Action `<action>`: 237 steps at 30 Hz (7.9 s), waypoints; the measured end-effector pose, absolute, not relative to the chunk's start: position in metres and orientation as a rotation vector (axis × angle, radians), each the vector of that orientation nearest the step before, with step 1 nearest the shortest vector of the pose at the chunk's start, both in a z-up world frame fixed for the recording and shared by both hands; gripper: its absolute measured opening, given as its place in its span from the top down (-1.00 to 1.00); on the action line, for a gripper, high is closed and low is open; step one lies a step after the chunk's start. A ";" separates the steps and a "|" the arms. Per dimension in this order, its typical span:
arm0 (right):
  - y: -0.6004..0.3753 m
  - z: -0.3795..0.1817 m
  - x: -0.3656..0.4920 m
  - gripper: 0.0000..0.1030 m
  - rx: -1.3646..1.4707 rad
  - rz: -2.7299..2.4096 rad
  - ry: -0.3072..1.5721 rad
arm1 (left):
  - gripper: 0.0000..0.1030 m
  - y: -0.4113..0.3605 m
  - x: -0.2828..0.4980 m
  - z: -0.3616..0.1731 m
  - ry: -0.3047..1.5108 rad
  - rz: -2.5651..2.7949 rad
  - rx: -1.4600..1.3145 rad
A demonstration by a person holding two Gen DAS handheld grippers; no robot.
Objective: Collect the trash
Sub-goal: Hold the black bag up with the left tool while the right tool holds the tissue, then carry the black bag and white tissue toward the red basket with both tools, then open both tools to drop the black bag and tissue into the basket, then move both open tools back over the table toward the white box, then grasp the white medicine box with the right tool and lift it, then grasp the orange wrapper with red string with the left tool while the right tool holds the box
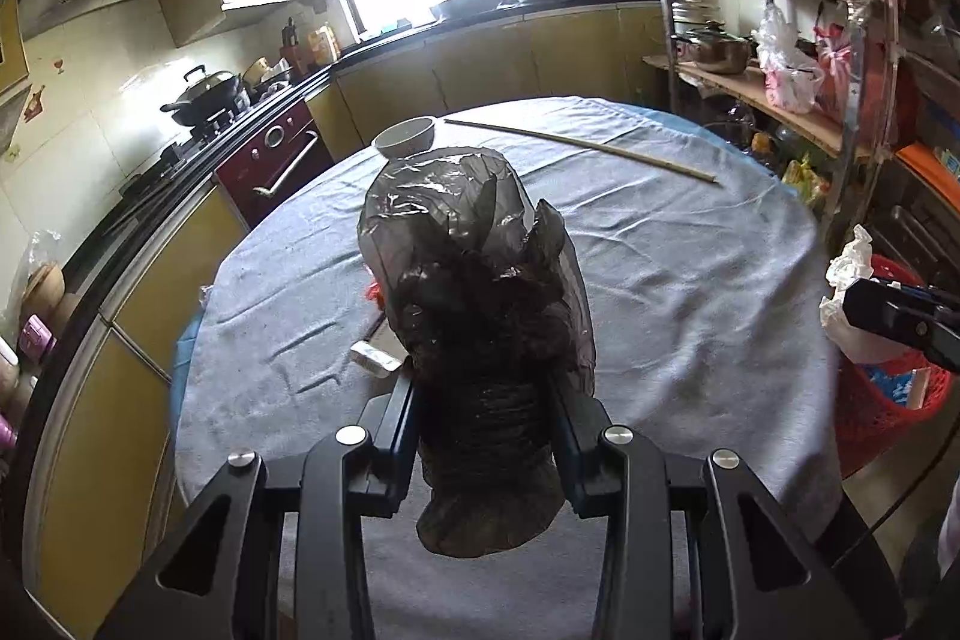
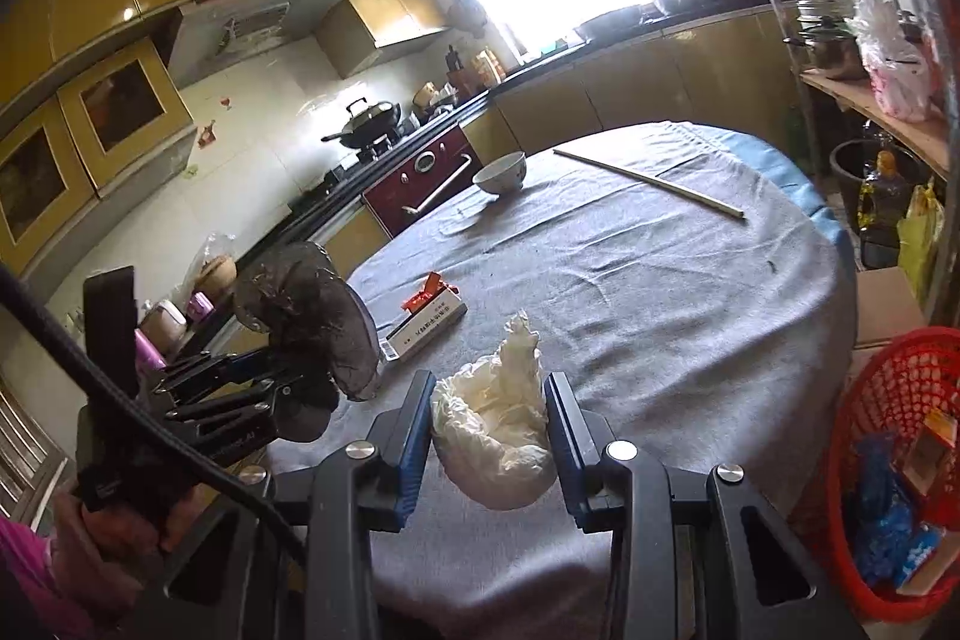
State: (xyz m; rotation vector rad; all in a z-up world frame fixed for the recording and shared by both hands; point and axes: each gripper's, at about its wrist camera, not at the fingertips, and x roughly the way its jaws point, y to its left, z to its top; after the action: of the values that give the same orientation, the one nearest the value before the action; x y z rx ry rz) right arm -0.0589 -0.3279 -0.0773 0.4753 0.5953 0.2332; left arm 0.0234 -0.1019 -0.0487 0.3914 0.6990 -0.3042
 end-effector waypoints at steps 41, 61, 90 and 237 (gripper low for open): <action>-0.305 -0.130 0.029 0.24 0.523 0.333 0.744 | 0.22 -0.121 0.078 -0.084 0.810 -0.269 0.453; -0.416 -0.115 -0.052 0.24 0.629 0.158 0.606 | 0.22 -0.237 0.029 -0.070 0.718 -0.456 0.604; -0.527 -0.140 -0.154 0.24 0.797 -0.130 0.538 | 0.21 -0.352 -0.012 -0.090 0.693 -0.671 0.772; -0.259 -0.161 0.092 0.01 0.194 0.045 1.163 | -0.35 -0.041 0.320 -0.143 1.072 -0.261 0.066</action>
State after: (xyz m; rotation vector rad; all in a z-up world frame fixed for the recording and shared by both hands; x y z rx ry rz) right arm 0.0920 -0.2593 -0.1608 0.1940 1.1628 0.0449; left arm 0.3203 -0.0405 -0.1433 0.0656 1.0720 -0.2613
